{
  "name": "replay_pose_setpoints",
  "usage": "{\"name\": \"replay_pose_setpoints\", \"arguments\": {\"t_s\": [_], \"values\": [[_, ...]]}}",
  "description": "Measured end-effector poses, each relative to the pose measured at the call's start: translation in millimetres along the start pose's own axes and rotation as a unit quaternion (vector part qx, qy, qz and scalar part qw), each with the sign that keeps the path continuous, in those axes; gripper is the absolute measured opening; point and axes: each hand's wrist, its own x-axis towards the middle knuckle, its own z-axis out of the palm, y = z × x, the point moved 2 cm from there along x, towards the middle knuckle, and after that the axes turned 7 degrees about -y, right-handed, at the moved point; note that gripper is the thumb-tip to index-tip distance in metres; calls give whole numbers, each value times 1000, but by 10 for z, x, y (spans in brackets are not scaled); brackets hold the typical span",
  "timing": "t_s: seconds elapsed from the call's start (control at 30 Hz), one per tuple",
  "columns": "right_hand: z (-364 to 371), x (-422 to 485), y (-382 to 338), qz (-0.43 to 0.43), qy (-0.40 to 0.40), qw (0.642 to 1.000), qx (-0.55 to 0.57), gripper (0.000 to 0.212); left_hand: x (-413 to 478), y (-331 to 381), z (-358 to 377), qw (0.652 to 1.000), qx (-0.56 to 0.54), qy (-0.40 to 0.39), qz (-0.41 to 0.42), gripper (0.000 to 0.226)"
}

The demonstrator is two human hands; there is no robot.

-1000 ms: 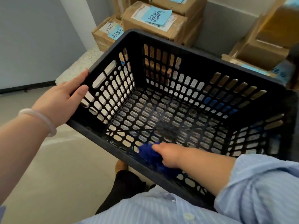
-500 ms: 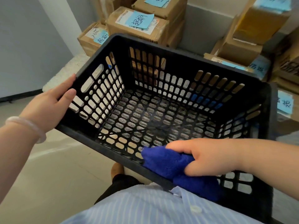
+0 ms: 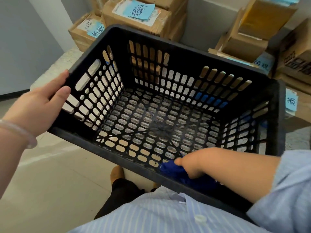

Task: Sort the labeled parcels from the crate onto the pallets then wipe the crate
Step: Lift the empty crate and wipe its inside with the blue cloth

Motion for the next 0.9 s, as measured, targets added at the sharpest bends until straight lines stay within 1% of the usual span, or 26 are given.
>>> {"name": "replay_pose_setpoints", "arguments": {"t_s": [0.07, 0.23, 0.3, 0.37, 0.47, 0.57, 0.7, 0.83, 0.87, 0.9], "values": [[-42, -254, -4, -33, 1, 999, 0, 46, -29, 75, -2, 1000, 6, -8, 9, 40], [-46, -996, 20, -70, 38, 996, 48, 35, -50, 115, -17, 1000, -5, -19, 6, 42], [7, -1287, 65, -93, 48, 988, 112, 39, -38, 130, -26, 1000, -10, -26, 14, 39], [61, -1417, 89, -108, 72, 978, 164, 41, -38, 141, -39, 999, -1, -32, 14, 41], [81, -1324, 1, -106, 123, 964, 211, 40, -15, 118, -42, 998, 40, -54, 20, 53], [-27, -1099, -167, -113, 158, 950, 245, 42, 6, 75, -48, 994, 73, -68, 37, 60], [-354, -890, -510, -149, 203, 919, 303, 49, 22, 43, -52, 987, 99, -85, 89, 75], [-786, -734, -935, -179, 246, 898, 319, 49, 52, 34, -47, 982, 117, -99, 107, 80], [-886, -678, -1031, -185, 263, 885, 337, 49, 55, 35, -52, 982, 114, -101, 112, 79], [-977, -604, -1115, -192, 282, 863, 373, 49, 71, 23, -55, 982, 103, -103, 117, 78]]}}
